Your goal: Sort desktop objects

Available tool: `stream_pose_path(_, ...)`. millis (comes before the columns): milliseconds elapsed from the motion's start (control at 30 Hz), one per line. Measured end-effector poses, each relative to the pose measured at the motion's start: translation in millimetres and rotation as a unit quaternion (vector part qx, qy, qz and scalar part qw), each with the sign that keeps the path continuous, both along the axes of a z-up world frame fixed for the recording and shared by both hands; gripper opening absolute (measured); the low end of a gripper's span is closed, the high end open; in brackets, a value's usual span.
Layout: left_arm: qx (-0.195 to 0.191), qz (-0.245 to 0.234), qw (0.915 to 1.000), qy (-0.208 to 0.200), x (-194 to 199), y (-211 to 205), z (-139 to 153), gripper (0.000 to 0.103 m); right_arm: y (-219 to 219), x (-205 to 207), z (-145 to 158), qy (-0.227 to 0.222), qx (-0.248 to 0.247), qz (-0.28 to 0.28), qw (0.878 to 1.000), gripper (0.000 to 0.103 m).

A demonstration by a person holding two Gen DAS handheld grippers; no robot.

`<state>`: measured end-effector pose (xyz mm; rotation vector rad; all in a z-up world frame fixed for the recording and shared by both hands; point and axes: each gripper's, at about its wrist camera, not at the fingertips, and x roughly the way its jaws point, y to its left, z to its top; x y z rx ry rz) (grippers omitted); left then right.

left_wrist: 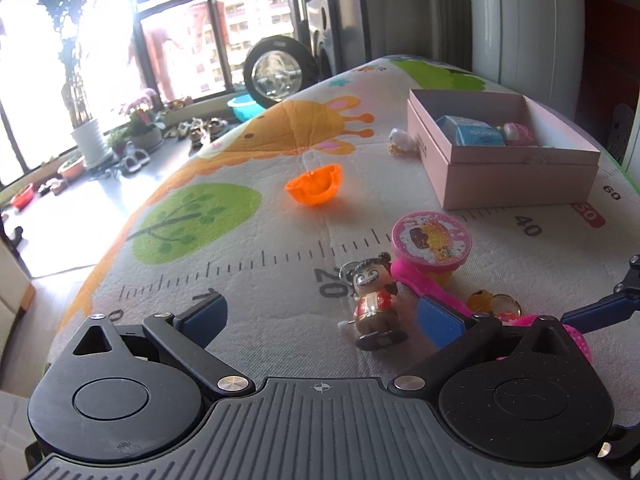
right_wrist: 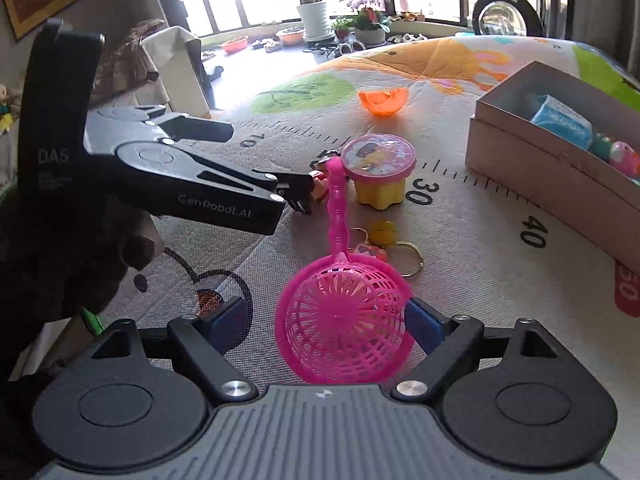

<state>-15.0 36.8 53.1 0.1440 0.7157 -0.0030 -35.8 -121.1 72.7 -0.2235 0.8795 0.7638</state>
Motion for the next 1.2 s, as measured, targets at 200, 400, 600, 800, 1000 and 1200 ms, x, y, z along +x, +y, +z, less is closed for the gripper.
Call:
stream_pose_path(200, -0.003, 0.003, 0.9999, -0.015, -7.5, 2.3, 10.9, 0.103, -5.1, -9.5, 15.6, -0.032, -0.008, -0.006, 0.999, 0.06)
stream_pose_path(400, -0.007, -0.018, 0.9996, -0.021, -13.7, -7.0, 15.9, 0.103, -22.7, -18.3, 35.6, -0.07, -0.004, -0.031, 0.997, 0.06)
stream_pose_path(600, -0.007, -0.045, 0.9988, -0.019, -16.4, -21.1, 14.8, 0.103, -43.7, -16.2, 48.6, -0.092, -0.001, -0.069, 0.993, 0.059)
stream_pose_path(800, -0.016, -0.088, 0.996, -0.002, -18.7, -36.2, 6.8, 0.103, -64.2, -5.1, 42.6, -0.098, -0.01, -0.112, 0.989, 0.059)
stream_pose_path(1000, -0.009, -0.158, 0.9871, 0.022, -23.2, -67.9, -13.4, 0.103, -80.2, 4.4, 25.4, -0.091, -0.03, -0.147, 0.984, 0.06)
stream_pose_path(1200, -0.006, -0.157, 0.9869, 0.039, -14.9, -76.8, -28.5, 0.103, -88.4, 1.1, 6.6, -0.067, -0.04, -0.147, 0.986, 0.067)
